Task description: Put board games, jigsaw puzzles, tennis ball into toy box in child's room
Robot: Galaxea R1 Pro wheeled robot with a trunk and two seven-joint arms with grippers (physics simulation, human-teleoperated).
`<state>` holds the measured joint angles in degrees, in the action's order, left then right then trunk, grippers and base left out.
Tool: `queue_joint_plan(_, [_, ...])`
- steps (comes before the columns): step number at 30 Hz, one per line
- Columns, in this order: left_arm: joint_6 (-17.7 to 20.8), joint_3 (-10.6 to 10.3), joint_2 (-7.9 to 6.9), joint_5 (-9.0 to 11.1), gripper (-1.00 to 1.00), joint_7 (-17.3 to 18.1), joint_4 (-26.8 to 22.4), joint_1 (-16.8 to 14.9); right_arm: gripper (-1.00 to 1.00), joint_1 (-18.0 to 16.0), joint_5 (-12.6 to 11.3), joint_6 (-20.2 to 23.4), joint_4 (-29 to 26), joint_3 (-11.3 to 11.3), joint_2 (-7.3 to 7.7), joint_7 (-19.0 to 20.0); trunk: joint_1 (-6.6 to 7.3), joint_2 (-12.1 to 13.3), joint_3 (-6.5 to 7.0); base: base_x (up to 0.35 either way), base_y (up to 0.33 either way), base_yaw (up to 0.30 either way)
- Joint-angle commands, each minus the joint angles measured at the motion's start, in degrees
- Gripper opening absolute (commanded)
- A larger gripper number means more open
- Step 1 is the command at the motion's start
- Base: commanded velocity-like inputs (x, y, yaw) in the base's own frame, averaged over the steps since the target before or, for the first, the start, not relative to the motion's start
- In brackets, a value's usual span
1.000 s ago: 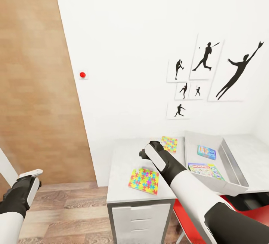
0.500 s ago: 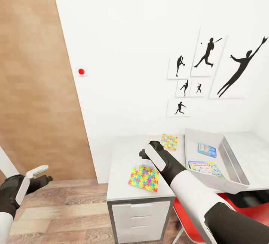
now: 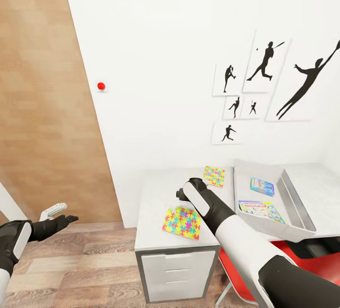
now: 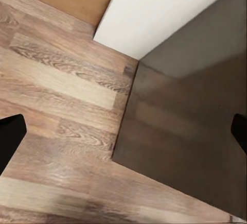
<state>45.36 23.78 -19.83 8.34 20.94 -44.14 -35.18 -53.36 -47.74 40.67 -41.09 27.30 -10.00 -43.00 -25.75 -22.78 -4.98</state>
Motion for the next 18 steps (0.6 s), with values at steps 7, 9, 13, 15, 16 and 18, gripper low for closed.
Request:
queue_joint_plan(7, [0.65,0.13,-0.95,0.52,1.0,5.31,0.07,0.0,1.0,-0.08,-0.44,0.04,-0.04,0.11,0.0,-0.5,-0.04,-0.14,-0.8,0.0,0.0,0.0])
queue_joint_plan(9, [0.71,0.13,-1.19,0.56,1.0,6.8,0.13,0.01,1.0,-0.08,-0.44,0.03,-0.04,0.1,0.0,-0.5,-0.04,-0.14,-0.98,0.0,0.0,0.0])
queue_joint_plan(13, [0.7,0.8,-1.73,0.66,1.0,10.84,0.23,0.02,1.0,-0.08,-0.44,0.03,-0.03,0.06,0.0,-0.45,-0.04,-0.14,-1.36,0.0,0.0,0.0])
queue_joint_plan(15, [0.7,1.16,-1.81,0.68,1.0,12.6,0.25,0.02,1.0,-0.08,-0.44,0.02,-0.04,0.05,0.0,-0.44,-0.04,-0.14,-1.55,0.0,0.0,0.0])
queue_joint_plan(16, [0.83,1.45,-1.87,0.67,1.0,14.59,0.26,0.04,1.0,-0.08,-0.45,0.02,-0.04,0.05,0.0,-0.45,-0.04,-0.14,-1.64,0.0,0.0,0.0])
queue_joint_plan(18, [1.14,1.71,-1.96,0.62,1.0,18.03,0.27,0.11,1.0,-0.08,-0.48,0.02,-0.04,0.04,0.0,-0.46,-0.04,-0.14,-1.83,0.0,0.0,0.0])
